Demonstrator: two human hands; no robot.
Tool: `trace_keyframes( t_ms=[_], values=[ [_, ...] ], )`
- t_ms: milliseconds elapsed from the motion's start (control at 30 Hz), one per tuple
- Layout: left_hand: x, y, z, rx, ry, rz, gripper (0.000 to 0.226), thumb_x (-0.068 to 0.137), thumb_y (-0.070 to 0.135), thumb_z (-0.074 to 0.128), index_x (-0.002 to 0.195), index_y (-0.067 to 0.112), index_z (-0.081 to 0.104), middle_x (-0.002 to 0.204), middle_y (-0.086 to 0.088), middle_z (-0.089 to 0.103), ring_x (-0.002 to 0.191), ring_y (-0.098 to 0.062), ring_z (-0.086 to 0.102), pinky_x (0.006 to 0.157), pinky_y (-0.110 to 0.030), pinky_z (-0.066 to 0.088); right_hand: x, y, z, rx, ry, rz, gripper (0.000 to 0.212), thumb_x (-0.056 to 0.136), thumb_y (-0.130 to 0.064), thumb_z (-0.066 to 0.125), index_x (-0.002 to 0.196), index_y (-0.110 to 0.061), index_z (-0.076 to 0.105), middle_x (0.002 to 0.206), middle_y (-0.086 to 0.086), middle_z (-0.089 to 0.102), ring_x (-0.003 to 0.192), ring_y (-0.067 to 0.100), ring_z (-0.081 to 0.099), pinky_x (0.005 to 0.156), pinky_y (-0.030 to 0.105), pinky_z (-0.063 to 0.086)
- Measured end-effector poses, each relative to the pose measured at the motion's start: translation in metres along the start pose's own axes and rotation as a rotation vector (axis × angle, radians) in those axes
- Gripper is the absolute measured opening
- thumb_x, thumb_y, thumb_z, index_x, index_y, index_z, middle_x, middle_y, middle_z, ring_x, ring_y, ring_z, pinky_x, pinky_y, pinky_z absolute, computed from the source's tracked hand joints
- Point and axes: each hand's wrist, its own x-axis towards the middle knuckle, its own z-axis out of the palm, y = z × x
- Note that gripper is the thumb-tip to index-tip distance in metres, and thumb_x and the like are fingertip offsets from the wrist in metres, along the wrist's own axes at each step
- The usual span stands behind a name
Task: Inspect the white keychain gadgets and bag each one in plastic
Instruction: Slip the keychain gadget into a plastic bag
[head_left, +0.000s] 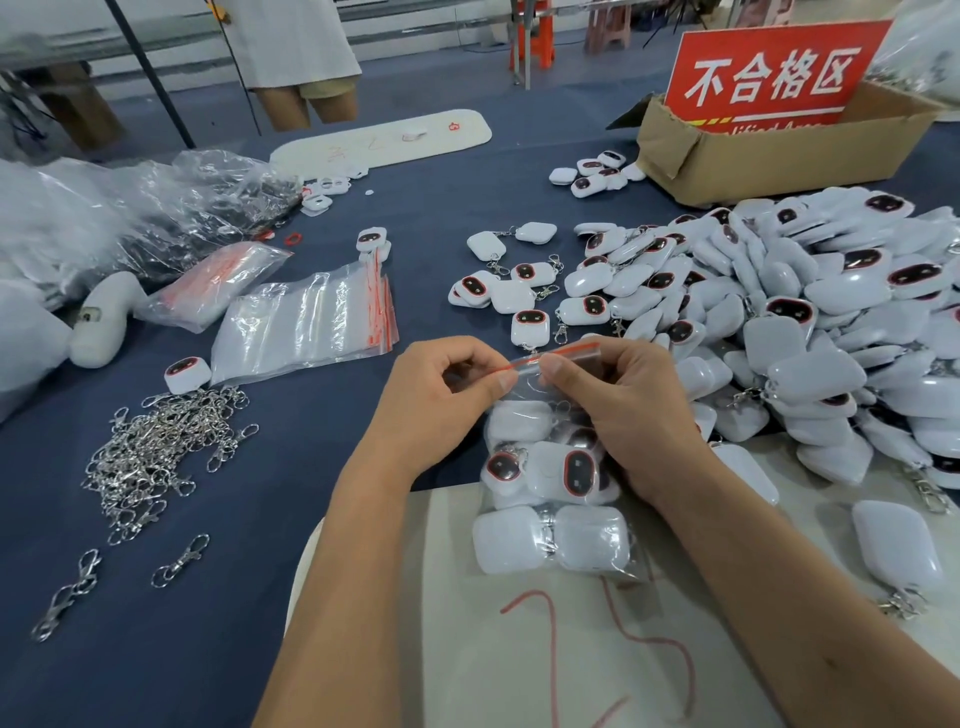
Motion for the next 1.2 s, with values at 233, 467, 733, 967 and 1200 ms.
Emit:
trace_keyframes(
  t_ms=[233, 467, 733, 967, 1200],
  values=[
    [0.001, 0.001, 0.005, 0.018, 0.037, 0.019, 0.013, 0.089, 0.01, 0.077, 0.08, 0.02, 0.076, 0.076, 0.006, 0.072, 0.073, -0.018, 0.065, 0.071, -0.028, 0.052, 0.0, -0.001, 0.002, 0.015, -0.002, -0.021, 0.008, 0.092, -0.019, 0.079, 0.086, -0.015, 0.081, 0.077, 0.002, 0.079, 0.068, 0.008, 0.068, 0.063, 0.019, 0.053],
    [0.002, 0.004, 0.01, 0.015, 0.036, 0.05, 0.012, 0.091, 0.01, 0.076, 0.081, 0.017, 0.074, 0.081, 0.004, 0.073, 0.081, -0.02, 0.068, 0.079, -0.039, 0.057, -0.002, -0.004, 0.003, -0.026, -0.04, -0.045, 0.012, 0.094, -0.021, 0.078, 0.081, -0.021, 0.08, 0.07, -0.007, 0.076, 0.061, 0.0, 0.065, 0.057, 0.012, 0.048],
    [0.0, 0.006, 0.011, 0.066, 0.016, 0.039, 0.012, 0.091, 0.016, 0.077, 0.08, 0.019, 0.074, 0.077, 0.004, 0.072, 0.076, -0.025, 0.065, 0.073, -0.044, 0.053, -0.003, -0.003, 0.004, -0.03, 0.008, -0.029, 0.023, 0.101, -0.021, 0.068, 0.081, -0.017, 0.079, 0.061, -0.007, 0.07, 0.054, -0.001, 0.057, 0.053, 0.012, 0.046],
    [0.0, 0.008, 0.012, 0.062, 0.042, 0.095, 0.012, 0.086, 0.009, 0.08, 0.077, 0.012, 0.074, 0.08, -0.005, 0.069, 0.079, -0.026, 0.064, 0.076, -0.045, 0.053, -0.003, -0.003, 0.003, -0.063, -0.008, -0.07, 0.021, 0.1, -0.022, 0.07, 0.083, -0.021, 0.083, 0.073, 0.004, 0.076, 0.062, 0.004, 0.061, 0.058, 0.018, 0.051],
    [0.0, 0.011, 0.013, 0.06, 0.054, 0.055, 0.018, 0.085, 0.015, 0.084, 0.071, 0.016, 0.072, 0.067, -0.001, 0.065, 0.063, -0.008, 0.053, 0.06, -0.025, 0.044, -0.003, -0.001, 0.005, -0.07, 0.007, -0.064, 0.013, 0.094, -0.022, 0.078, 0.082, -0.016, 0.082, 0.071, -0.007, 0.076, 0.064, -0.001, 0.063, 0.062, 0.014, 0.048]
  ],
)
